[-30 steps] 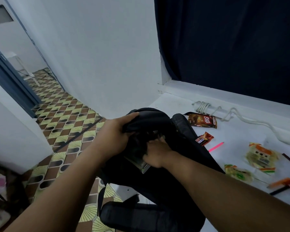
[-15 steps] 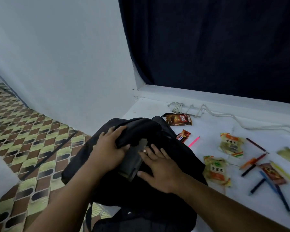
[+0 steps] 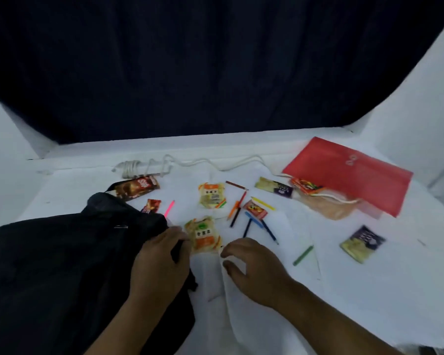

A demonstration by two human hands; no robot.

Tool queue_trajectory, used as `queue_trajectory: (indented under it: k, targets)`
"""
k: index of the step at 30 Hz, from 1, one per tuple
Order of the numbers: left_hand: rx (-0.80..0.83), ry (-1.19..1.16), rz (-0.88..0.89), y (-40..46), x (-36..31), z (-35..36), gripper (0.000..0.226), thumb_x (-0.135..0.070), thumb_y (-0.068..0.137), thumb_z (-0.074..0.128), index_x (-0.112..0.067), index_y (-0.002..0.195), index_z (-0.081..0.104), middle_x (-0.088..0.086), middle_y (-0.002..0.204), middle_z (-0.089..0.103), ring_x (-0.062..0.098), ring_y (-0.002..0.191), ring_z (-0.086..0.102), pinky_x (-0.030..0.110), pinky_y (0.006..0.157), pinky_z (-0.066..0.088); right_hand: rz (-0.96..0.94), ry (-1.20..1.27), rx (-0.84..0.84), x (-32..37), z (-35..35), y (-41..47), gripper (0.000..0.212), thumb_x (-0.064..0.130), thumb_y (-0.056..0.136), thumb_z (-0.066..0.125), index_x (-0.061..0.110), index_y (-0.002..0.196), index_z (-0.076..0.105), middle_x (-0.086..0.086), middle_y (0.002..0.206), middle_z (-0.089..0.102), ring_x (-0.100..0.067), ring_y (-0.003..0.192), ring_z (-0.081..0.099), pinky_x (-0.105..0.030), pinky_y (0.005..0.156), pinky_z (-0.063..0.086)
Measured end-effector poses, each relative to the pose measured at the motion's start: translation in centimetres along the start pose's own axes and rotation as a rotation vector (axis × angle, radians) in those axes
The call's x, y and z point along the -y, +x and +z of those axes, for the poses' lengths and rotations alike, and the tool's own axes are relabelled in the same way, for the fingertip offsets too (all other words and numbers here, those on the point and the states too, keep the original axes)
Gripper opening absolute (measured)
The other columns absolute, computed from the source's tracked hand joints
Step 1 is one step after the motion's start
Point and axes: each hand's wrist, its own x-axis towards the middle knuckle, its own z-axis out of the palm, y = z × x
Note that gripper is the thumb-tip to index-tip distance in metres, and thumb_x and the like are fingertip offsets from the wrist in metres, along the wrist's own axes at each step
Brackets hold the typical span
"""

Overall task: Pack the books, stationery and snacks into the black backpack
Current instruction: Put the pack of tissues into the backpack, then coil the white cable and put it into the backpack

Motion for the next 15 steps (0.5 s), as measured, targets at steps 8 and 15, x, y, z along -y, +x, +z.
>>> queue_trajectory:
  k: [8, 15]
  targets:
    - [0.269, 0.139, -0.151, 5.5, -3.1, 1.8, 0.021, -0.042, 0.093, 0.057, -0.028, 0.104, 0.069, -0.002, 0.090, 0.072, 0.020, 0.081, 0.067, 0.027, 0.063, 0.050, 0.145, -0.023, -0.112, -4.9, -4.5, 1.7, 0.029, 0.037, 0.093, 0.056, 0.026, 0.116, 0.070, 0.012, 0.118, 0.066, -0.004, 0.111, 0.056, -0.021, 0.098, 0.045]
    - [0.211, 0.335, -0.261, 12.5, -0.4, 2.1, 0.028, -0.054, 0.092, 0.053, -0.032, 0.094, 0.069, -0.004, 0.089, 0.067, 0.020, 0.088, 0.066, 0.028, 0.066, 0.047, 0.031, 0.026, -0.053, -7.5, -6.5, 10.8, 0.026, 0.038, 0.094, 0.055, 0.028, 0.112, 0.070, 0.011, 0.112, 0.067, -0.003, 0.104, 0.059, -0.021, 0.093, 0.048]
